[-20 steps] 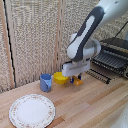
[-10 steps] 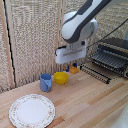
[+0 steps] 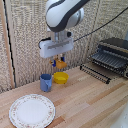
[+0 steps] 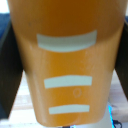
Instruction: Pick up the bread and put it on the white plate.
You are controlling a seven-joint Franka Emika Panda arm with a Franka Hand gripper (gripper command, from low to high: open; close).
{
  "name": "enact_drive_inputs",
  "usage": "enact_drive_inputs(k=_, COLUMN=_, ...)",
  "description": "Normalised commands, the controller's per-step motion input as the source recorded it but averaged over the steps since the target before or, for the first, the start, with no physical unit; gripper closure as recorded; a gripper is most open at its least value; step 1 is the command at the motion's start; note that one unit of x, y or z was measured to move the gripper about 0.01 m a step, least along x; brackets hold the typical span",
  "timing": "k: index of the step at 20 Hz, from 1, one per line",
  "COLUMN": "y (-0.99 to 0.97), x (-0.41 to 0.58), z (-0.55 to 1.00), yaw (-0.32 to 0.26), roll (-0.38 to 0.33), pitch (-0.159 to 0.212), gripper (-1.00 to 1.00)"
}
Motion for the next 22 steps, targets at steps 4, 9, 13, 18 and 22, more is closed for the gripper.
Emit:
enact_drive_inputs(k=4, y=0.99, x=0.217, z=-0.13, yaw=0.000, roll=-0.024, pitch=0.006, gripper=1.00)
enact_drive_inputs(k=9, y=0.93, x=0.189, z=-0.39, yaw=0.021, roll=-0.054, pitch=0.037, gripper=1.00)
enact_drive_inputs(k=13, y=0.60, x=0.009, z=-0.46, yaw=0.085, roll=-0.036, pitch=0.072, gripper=1.00)
enact_drive_inputs(k=18, y=0.31, x=-0.019, z=-0.49, yaw=0.093, roll=-0.020, pitch=0.036, gripper=1.00)
enact_drive_inputs(k=22, y=0.24, x=0.014, z=-0.55, yaw=0.082, roll=-0.087, pitch=0.010, gripper=1.00)
